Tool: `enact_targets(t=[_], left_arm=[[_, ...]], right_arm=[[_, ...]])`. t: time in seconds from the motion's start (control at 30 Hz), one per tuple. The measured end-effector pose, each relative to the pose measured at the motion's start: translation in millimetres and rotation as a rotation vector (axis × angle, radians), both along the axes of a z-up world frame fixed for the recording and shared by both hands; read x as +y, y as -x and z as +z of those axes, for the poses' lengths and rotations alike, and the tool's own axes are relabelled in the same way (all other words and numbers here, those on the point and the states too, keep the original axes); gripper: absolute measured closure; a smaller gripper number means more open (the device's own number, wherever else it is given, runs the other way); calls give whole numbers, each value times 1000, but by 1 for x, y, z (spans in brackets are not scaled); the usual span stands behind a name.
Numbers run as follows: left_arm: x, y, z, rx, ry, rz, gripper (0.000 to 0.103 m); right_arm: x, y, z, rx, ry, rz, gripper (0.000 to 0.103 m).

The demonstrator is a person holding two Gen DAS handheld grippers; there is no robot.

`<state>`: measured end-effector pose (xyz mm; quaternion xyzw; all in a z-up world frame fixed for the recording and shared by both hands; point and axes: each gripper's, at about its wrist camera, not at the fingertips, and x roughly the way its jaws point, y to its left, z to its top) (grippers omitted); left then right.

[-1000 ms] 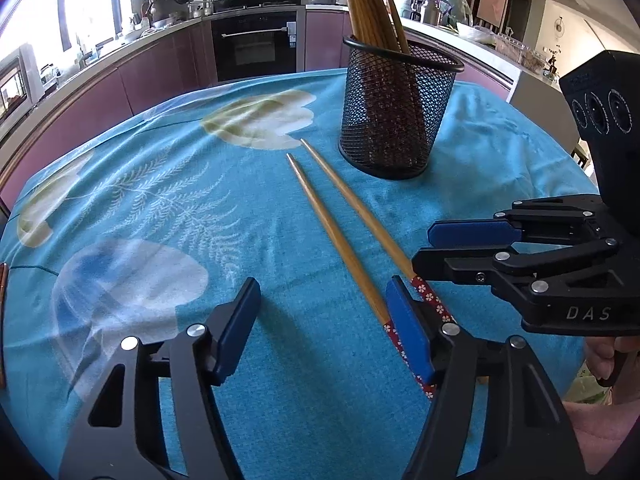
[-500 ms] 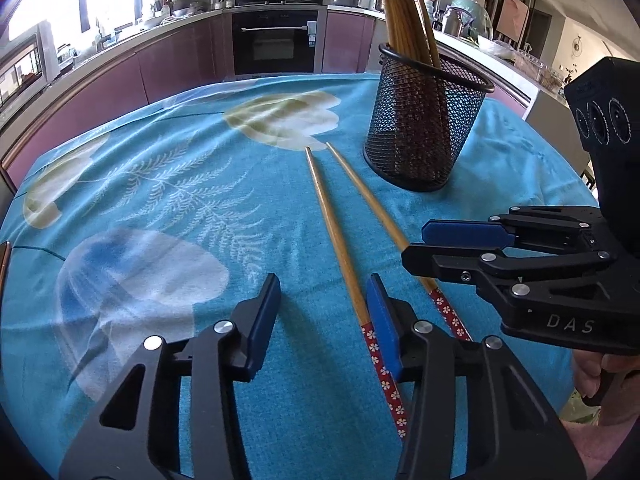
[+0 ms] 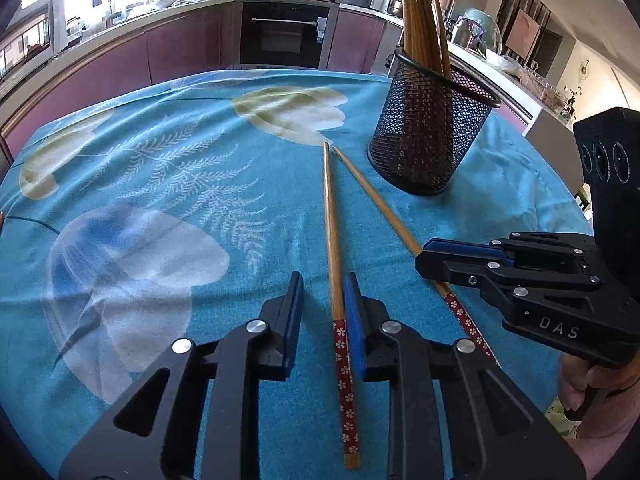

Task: Organize utensils
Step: 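Lift the grasped chopstick upright with the right tool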

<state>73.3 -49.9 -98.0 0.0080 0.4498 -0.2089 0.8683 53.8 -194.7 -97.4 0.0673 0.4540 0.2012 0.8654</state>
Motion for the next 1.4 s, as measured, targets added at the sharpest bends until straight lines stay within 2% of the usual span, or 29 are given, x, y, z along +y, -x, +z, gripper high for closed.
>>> enact_targets(t=[0.1,0.23,0.27,0.3,0.37,0.6,0.9,1.4], left_arm=[[-1,4,0,8,-1,-7,91],[-1,9,-1,21,5,-24,92],[-1,11,0,19,5,-26,92],[-1,11,1,15,6,-25,86],[-1,8,3,1,-6,-17,81],[-5,-13,8,-24,-39,-12,80],[-19,-30,7,-40,-73,-28,80],[-33,-44,1,-45,-118,-39,80]], right_arm=[[-2,5,1,3,5,0,96],[-2,8,2,-2,34,1,96],[-2,9,2,-4,43,1,96],[-1,8,2,-5,51,0,96],[0,5,2,-11,64,-6,95],[11,-8,2,-50,136,-12,92],[19,-20,2,-65,172,-7,89],[23,-30,1,-76,180,-12,88]])
